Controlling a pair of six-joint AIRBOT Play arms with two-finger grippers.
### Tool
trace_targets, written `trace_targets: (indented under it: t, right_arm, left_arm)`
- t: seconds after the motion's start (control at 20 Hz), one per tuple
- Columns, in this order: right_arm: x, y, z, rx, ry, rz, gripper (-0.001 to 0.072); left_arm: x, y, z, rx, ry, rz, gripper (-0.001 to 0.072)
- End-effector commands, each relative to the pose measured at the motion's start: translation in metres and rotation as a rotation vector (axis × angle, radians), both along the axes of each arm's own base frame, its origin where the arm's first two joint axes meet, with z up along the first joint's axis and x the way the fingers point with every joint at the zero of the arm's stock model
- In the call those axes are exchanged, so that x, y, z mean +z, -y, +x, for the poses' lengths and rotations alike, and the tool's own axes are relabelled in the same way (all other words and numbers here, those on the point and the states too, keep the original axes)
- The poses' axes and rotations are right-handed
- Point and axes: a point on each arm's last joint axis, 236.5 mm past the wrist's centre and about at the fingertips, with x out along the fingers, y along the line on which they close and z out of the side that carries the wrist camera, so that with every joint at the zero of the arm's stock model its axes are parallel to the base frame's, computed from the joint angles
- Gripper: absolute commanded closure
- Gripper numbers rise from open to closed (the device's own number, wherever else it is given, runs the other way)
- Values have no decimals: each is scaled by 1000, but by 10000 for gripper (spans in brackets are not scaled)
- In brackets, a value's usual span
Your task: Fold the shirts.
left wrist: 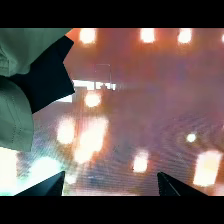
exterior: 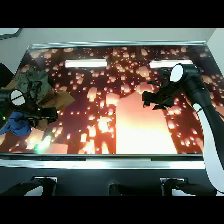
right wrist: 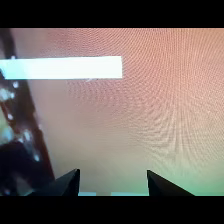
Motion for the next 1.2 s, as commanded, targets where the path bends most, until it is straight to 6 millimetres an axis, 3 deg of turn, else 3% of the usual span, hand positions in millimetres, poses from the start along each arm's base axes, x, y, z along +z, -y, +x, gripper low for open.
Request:
trace_targets:
  t: [0.0, 0.7, 0.8, 0.95, 1.15]
  right_arm:
    - [0, 0, 0, -1, 0, 0, 217]
    - [0, 0, 0, -1, 0, 0, 217]
    - [2, -1, 11, -10, 47, 8, 217]
    - [6, -4, 27, -24, 114, 20, 217]
    - [13, -6, 48, -42, 204, 36, 217]
  left_arm:
    - [0, 0, 0, -1, 0, 0, 39]
    - [0, 0, 0, -1, 0, 0, 39]
    - [0, 3, 4, 1, 18, -13, 39]
    - [7, 13, 27, 7, 116, -57, 38]
    - [13, 12, 41, 4, 181, -54, 37]
